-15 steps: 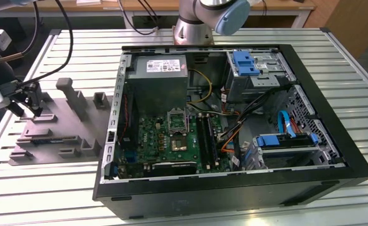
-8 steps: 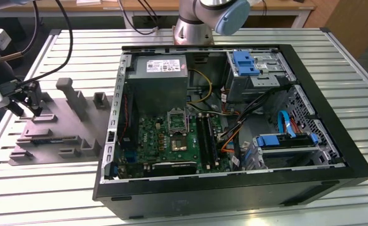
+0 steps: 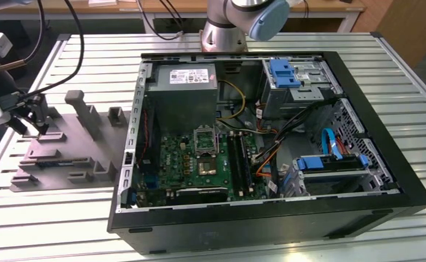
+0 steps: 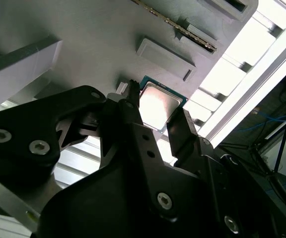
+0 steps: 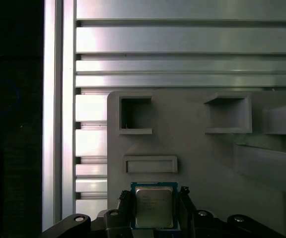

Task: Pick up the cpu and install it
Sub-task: 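Pick up the cpu and move it towards the insertion slot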

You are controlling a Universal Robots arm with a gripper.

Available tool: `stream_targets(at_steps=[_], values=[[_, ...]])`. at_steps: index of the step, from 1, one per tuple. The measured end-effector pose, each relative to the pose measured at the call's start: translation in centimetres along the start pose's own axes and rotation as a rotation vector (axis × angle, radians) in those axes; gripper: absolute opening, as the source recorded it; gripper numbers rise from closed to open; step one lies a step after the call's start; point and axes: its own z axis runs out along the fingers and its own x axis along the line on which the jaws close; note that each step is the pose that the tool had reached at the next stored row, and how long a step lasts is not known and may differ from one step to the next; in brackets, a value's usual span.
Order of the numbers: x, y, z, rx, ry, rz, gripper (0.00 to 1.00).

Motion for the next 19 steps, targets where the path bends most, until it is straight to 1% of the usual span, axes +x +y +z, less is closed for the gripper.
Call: stream_targets(at_steps=[19], values=[[-0.01, 0.02, -0.37, 0.0001, 0.0001, 0.000, 0.47]])
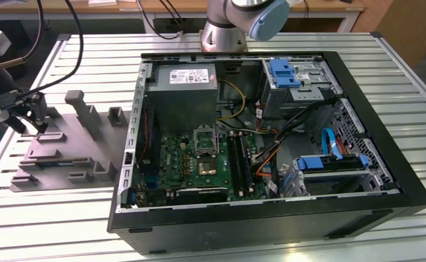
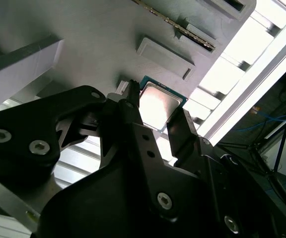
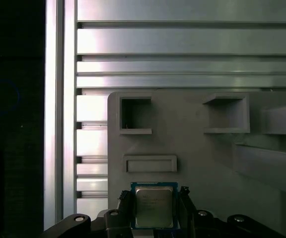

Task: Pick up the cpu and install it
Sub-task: 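Pick up the cpu and move it towards the insertion slot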

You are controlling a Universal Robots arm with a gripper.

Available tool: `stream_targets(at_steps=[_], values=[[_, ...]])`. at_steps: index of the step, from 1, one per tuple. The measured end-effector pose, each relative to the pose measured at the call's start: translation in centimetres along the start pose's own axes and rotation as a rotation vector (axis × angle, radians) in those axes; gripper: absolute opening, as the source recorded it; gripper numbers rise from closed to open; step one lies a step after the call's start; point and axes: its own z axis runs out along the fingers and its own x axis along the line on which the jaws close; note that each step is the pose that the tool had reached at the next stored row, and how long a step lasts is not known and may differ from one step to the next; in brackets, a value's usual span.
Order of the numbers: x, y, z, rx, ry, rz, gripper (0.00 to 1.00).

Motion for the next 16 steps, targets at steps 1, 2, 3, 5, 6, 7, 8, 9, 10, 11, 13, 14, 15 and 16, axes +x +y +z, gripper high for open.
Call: stream_targets(at_steps=[1, 2, 3, 5, 6, 7, 8, 9, 10, 11, 13, 14, 15, 16], values=[[0.00, 0.00, -0.01, -0.0001, -0.0001, 0.000, 0.47], [0.00, 0.00, -0.03, -0.0001, -0.0001, 0.000, 0.47], [0.00, 0.00, -0.06, 0.0000, 0.0000, 0.000, 0.47], [0.00, 0.00, -0.09, 0.0000, 0.0000, 0.000, 0.47], [0.00, 0.01, -0.11, 0.0000, 0.0000, 0.000, 0.47], [0.00, 0.00, -0.13, 0.0000, 0.0000, 0.000, 0.47], [0.00, 0.01, -0.13, -0.0001, -0.0001, 0.000, 0.47], [0.00, 0.01, -0.15, -0.0001, 0.0000, 0.000, 0.47], [0.00, 0.01, -0.17, 0.0000, 0.0000, 0.000, 0.47], [0.00, 0.01, -0.18, -0.0001, -0.0001, 0.000, 0.47], [0.00, 0.01, -0.21, 0.0000, 0.0000, 0.000, 0.47], [0.00, 0.01, -0.22, -0.0001, -0.0001, 0.000, 0.47], [0.00, 0.01, -0.23, -0.0001, -0.0001, 0.000, 0.47], [-0.01, 0.01, -0.25, 0.0000, 0.0000, 0.000, 0.47]])
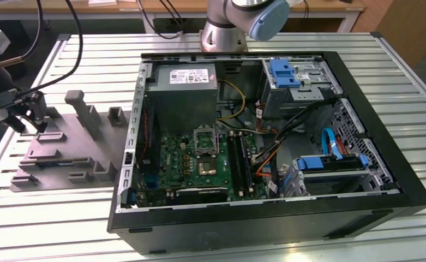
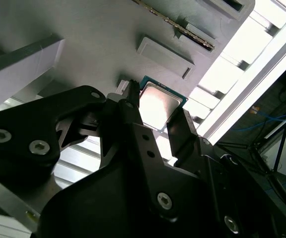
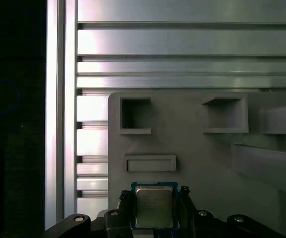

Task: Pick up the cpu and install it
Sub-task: 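Pick up the cpu and move it towards the insertion slot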

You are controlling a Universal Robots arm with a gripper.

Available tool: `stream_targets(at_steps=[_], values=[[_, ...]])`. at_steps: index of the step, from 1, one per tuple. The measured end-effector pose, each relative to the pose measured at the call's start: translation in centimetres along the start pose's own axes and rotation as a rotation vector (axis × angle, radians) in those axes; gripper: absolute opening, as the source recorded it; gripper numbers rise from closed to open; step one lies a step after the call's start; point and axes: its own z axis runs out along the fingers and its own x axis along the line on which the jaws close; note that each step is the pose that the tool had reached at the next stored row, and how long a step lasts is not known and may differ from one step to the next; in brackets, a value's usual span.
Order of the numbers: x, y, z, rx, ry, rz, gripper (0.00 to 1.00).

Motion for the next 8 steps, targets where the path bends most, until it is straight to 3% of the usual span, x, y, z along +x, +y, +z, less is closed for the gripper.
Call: stream_targets(at_steps=[8], values=[[-0.01, 0.02, -0.36, 0.0000, 0.0000, 0.000, 0.47]])
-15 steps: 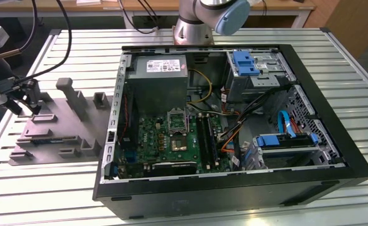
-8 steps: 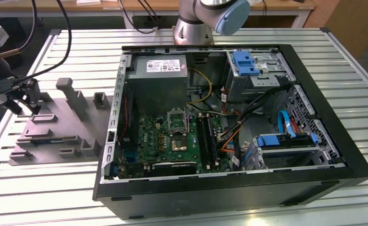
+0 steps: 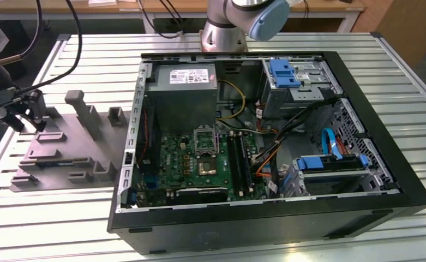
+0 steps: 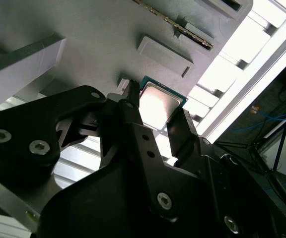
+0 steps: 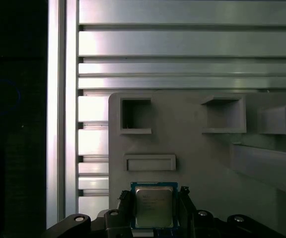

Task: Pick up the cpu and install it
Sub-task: 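Pick up the cpu and move it towards the insertion slot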

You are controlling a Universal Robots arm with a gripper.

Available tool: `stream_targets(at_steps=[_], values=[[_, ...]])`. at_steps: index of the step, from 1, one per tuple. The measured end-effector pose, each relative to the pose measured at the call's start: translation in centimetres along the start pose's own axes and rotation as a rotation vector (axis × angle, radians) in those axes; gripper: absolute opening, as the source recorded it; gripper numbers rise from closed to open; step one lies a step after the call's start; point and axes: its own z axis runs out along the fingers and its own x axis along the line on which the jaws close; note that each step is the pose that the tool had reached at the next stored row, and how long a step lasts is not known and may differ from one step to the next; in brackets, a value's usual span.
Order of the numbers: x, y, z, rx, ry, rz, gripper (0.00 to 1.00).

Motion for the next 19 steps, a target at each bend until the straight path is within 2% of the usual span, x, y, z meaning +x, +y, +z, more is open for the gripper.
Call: stream_targets(at_steps=[19], values=[[-0.01, 0.03, -0.70, 0.0001, 0.0000, 0.000, 0.47]])
